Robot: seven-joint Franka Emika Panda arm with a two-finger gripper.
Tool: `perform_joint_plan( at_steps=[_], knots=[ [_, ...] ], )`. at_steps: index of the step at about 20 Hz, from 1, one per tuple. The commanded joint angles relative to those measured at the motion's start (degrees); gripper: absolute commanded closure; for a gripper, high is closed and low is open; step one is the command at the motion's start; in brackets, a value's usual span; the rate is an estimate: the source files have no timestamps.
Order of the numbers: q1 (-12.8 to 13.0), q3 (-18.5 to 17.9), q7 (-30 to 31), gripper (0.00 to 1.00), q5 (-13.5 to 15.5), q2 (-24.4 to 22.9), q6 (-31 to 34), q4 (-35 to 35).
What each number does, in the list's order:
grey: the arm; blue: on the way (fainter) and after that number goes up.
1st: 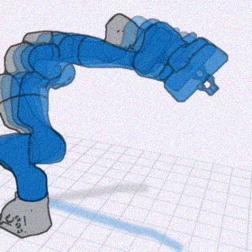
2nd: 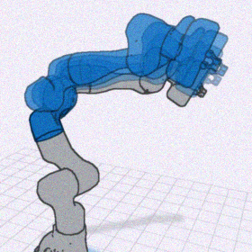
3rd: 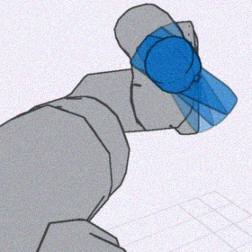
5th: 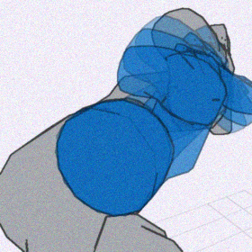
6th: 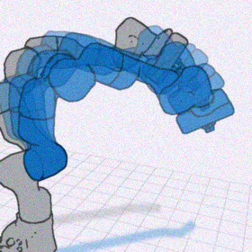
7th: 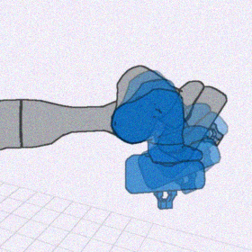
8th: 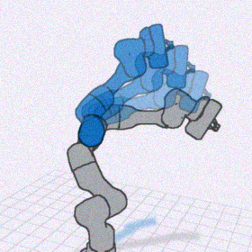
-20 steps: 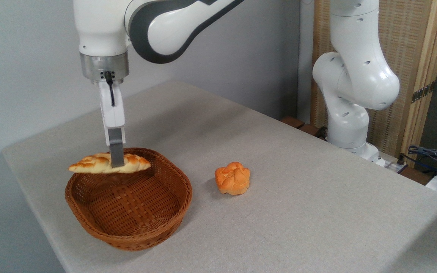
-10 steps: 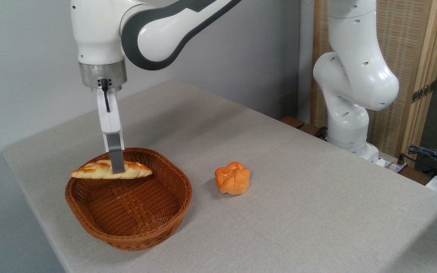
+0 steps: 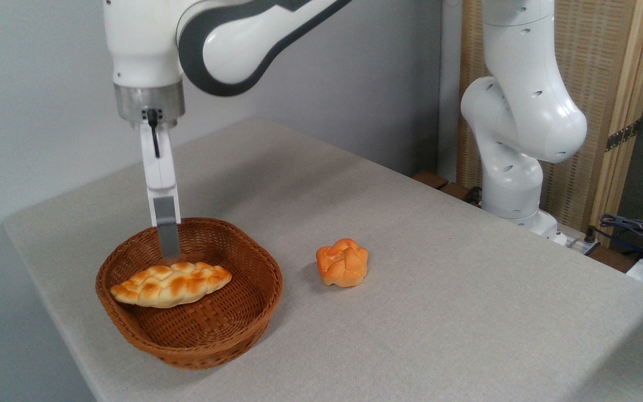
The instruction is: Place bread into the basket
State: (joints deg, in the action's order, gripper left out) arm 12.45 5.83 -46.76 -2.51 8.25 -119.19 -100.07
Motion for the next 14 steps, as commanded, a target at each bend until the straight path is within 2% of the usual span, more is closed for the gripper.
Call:
perform_joint_plan(
  at_steps=[1, 3, 7, 10, 12, 14],
  knots=[
    [-0.1, -4.5, 0.4, 0.0, 0.5, -4.8, 5.5, 0.6],
    [-0.2, -5.9, 0.6, 0.0, 2.2, -6.5, 11.4, 3.0],
    [-1.8, -7.7, 0.5, 0.0, 2.7, -7.3, 22.3, 6.7],
    [-2.4, -9.3, 0.5, 0.0, 4.7, -8.8, 26.7, 7.7],
    [-5.3, -8.6, 0.4, 0.0, 5.7, -9.7, 29.3, 7.7],
    [-5.7, -8.6, 0.2, 0.0, 5.7, -10.2, 30.1, 7.4]
  ],
)
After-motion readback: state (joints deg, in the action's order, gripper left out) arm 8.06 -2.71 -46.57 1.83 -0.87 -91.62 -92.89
